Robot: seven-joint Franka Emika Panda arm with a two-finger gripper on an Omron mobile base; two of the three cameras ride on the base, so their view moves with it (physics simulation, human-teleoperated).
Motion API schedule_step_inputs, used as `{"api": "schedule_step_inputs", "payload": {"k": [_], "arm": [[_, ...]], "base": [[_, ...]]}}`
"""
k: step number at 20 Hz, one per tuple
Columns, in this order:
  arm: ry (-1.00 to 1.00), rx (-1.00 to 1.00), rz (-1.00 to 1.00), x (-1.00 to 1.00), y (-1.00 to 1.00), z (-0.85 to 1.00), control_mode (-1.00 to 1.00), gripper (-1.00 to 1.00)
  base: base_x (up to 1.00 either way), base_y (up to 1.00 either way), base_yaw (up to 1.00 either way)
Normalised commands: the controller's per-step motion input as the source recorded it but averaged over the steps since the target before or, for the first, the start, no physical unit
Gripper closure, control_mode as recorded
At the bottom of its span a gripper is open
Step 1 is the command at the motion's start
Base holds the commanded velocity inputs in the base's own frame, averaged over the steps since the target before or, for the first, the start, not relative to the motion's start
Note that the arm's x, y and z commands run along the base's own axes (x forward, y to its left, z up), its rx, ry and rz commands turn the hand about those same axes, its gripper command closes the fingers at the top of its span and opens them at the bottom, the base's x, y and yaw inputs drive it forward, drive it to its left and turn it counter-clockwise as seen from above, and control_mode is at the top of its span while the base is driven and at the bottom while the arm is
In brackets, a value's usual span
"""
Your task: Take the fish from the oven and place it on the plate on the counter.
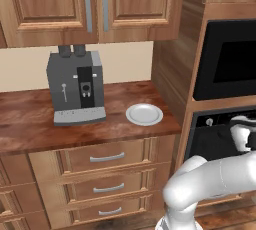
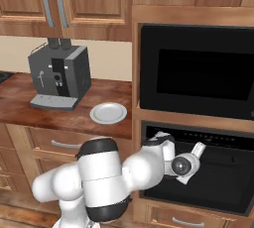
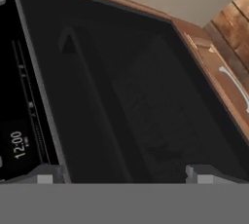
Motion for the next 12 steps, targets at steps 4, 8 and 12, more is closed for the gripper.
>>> {"api": "schedule_step_inputs", "payload": {"k": [4,8,12], "arm": [[0.00,0.05,0.15,0.00,-0.29,-0.01,-1.00,-1.00],[0.00,0.03,0.19,0.00,-0.29,-0.01,-1.00,-1.00],[0.00,0.04,0.23,0.06,-0.36,-0.05,-1.00,-1.00]], "base": [[0.00,0.00,0.00],[0.00,0.00,0.00],[0.00,0.00,0.00]]}}
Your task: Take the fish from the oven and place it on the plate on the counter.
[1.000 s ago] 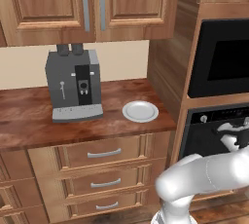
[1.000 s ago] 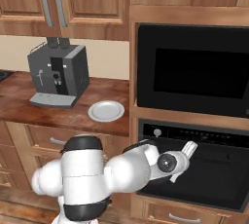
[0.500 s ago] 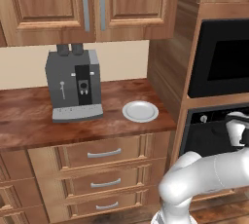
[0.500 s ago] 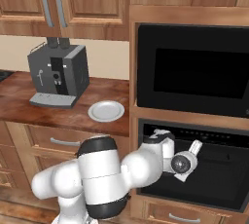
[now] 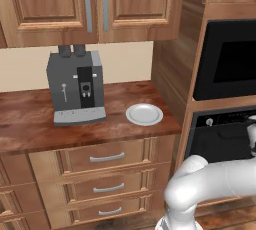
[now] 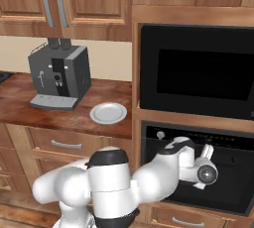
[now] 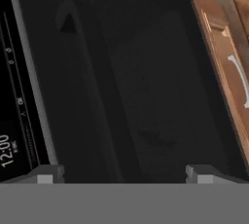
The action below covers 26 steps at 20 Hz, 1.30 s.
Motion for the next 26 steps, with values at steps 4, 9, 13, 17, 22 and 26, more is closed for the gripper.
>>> {"api": "schedule_step_inputs", "payload": {"k": [4,9,13,17,22,26], "arm": [[-0.01,0.04,0.22,0.07,-0.35,-0.05,-1.00,-1.00],[-0.09,0.02,0.10,0.08,-0.12,-0.24,-1.00,-1.00],[-0.14,0.03,0.00,0.19,0.00,-0.44,-1.00,-1.00],[-0.11,0.02,0.00,0.07,0.03,-0.24,-1.00,-1.00],[-0.21,0.01,0.00,0.00,0.03,-0.03,-1.00,-1.00],[-0.19,0.01,0.00,0.01,0.00,0.01,-1.00,-1.00]], "base": [[0.00,0.00,0.00],[0.00,0.00,0.00],[0.00,0.00,0.00],[0.00,0.00,0.00],[0.00,0.00,0.00],[0.00,0.00,0.00]]}}
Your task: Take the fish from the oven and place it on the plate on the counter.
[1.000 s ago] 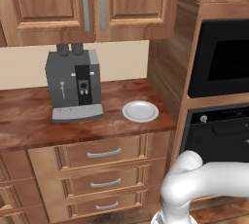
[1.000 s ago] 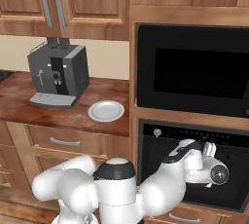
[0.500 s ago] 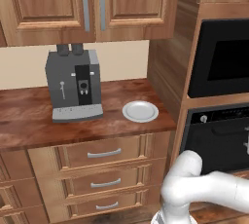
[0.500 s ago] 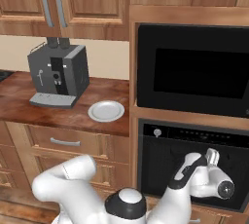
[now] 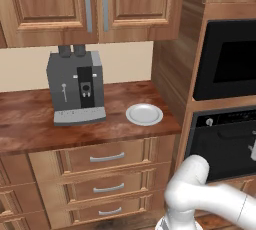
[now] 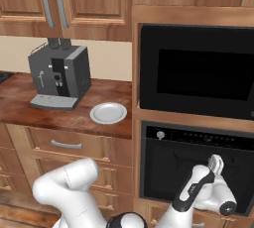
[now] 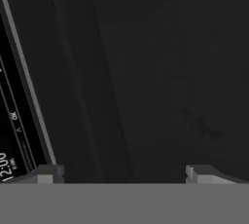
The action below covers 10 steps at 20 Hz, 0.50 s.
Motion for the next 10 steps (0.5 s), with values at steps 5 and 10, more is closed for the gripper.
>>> {"api": "schedule_step_inputs", "payload": {"k": [5,10], "arm": [[-0.11,0.00,0.00,0.00,0.00,0.03,-1.00,-1.00],[-0.01,0.00,0.00,0.23,0.00,0.02,-1.00,-1.00]], "base": [[0.00,0.00,0.00],[0.00,0.00,0.00]]}}
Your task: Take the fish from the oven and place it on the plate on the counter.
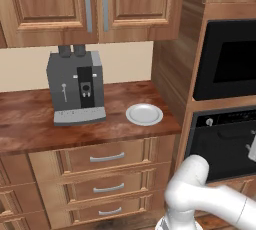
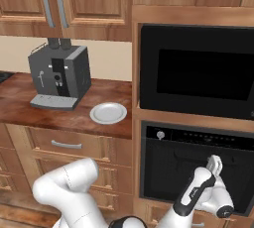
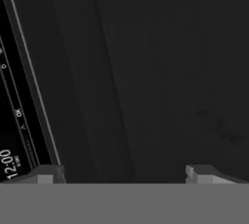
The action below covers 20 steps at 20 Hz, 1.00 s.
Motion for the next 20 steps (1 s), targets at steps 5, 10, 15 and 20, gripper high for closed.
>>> {"api": "schedule_step_inputs", "payload": {"k": [5,10,15,20], "arm": [[0.00,0.00,0.00,0.30,0.00,0.05,-1.00,-1.00],[0.00,0.00,0.00,0.32,0.00,0.01,-1.00,-1.00],[0.00,0.00,0.00,0.18,0.00,-0.03,-1.00,-1.00],[-0.02,0.00,0.00,0.15,0.00,-0.10,-1.00,-1.00]], "base": [[0.00,0.00,0.00],[0.00,0.00,0.00],[0.00,0.00,0.00],[0.00,0.00,0.00]]}}
